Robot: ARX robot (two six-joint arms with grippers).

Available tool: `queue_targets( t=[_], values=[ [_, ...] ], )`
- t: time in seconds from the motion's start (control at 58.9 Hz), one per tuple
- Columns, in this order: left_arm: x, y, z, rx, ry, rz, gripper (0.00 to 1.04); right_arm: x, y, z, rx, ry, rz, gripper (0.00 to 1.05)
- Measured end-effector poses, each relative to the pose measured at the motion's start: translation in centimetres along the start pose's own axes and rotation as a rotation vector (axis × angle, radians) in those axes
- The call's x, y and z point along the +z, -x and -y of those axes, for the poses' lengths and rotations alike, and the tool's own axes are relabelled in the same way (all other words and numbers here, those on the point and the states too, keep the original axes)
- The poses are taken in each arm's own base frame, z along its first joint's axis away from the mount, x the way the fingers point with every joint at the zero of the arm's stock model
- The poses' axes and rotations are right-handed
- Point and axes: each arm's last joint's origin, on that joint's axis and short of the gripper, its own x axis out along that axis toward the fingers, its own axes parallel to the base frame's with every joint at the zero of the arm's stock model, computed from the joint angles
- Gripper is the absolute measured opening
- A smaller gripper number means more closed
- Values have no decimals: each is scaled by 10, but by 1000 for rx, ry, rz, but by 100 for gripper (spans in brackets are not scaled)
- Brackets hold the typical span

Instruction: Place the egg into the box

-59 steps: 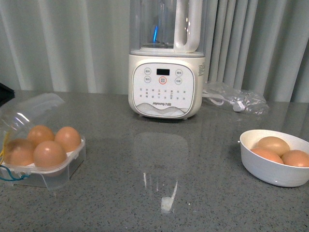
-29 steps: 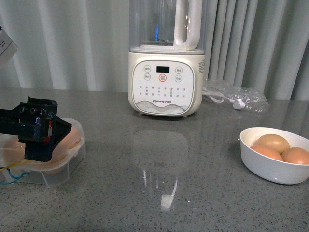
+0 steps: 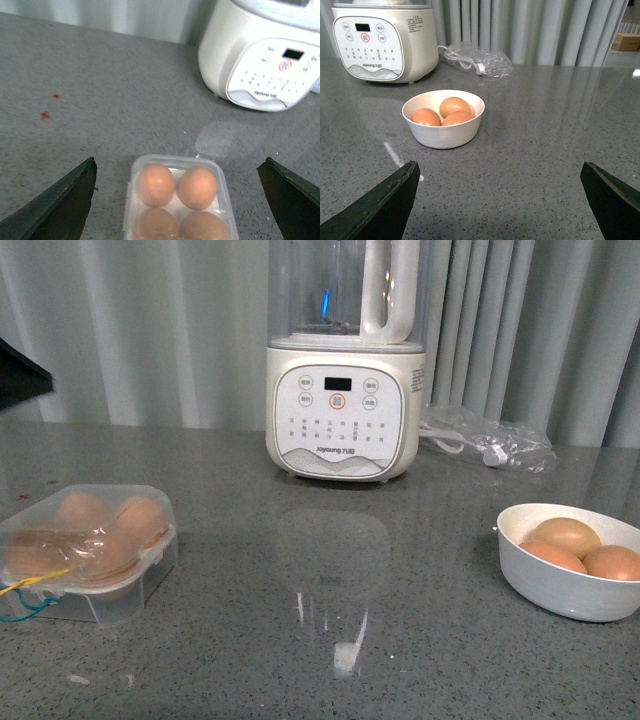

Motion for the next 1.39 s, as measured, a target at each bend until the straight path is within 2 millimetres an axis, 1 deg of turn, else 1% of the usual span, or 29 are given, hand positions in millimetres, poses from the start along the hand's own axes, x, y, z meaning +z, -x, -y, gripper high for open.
queue_targets(
  t=[0.068, 0.17, 0.187, 0.204, 0.221, 0.255, 0.357, 0.458, 0.543, 0.594, 0.628, 0.679, 0.713, 0.798, 0.849, 0.866, 0.934, 0.951, 0.985, 1.087, 1.155, 1.392],
  values=[
    [10, 14, -6, 26, 4, 35, 98, 0, 0, 0, 0, 0, 0, 98],
    [18, 37, -14, 20, -14, 63, 98, 0, 0, 0, 0, 0, 0, 98],
    [19, 40, -14, 19, -16, 66, 98, 0, 0, 0, 0, 0, 0, 98],
    [20, 47, -16, 20, -30, 77, 98, 0, 0, 0, 0, 0, 0, 98],
    [20, 50, -16, 19, -33, 80, 98, 0, 0, 0, 0, 0, 0, 98],
    [21, 61, -18, 13, -55, 87, 98, 0, 0, 0, 0, 0, 0, 98],
    [19, 81, -22, 20, -111, 84, 98, 0, 0, 0, 0, 0, 0, 98],
    [19, 95, -28, 28, -146, 83, 98, 0, 0, 0, 0, 0, 0, 98],
    [19, 100, -34, 48, -163, 91, 97, 0, 0, 0, 0, 0, 0, 98],
    [16, 103, -35, 99, -160, 144, 88, 0, 0, 0, 0, 0, 0, 98],
    [9, 104, -35, 114, -154, 167, 81, 0, 0, 0, 0, 0, 0, 98],
    [-1, 106, -34, 118, -149, 174, 74, 0, 0, 0, 0, 0, 0, 98],
    [-11, 107, -32, 120, -144, 174, 67, 0, 0, 0, 0, 0, 0, 98],
    [-38, 110, -26, 115, -133, 162, 44, 0, 0, 0, 0, 0, 0, 98],
    [-49, 111, -23, 111, -130, 157, 33, 0, 0, 0, 0, 0, 0, 98],
    [-50, 111, -23, 112, -130, 157, 31, 0, 0, 0, 0, 0, 0, 98],
    [-60, 114, -20, 114, -128, 161, 17, 0, 0, 0, 0, 0, 0, 98],
    [-63, 114, -19, 114, -128, 162, 12, 0, 0, 0, 0, 0, 0, 98],
    [-68, 115, -18, 117, -127, 162, 4, 0, 0, 0, 0, 0, 0, 98],
    [-81, 118, -15, 111, -124, 159, 4, 0, 0, 0, 0, 0, 0, 98],
    [-90, 120, -8, 129, -124, 165, 4, 0, 0, 0, 0, 0, 0, 98],
    [-103, 124, -5, 104, -126, 167, 4, 0, 0, 0, 0, 0, 0, 98]
  ],
)
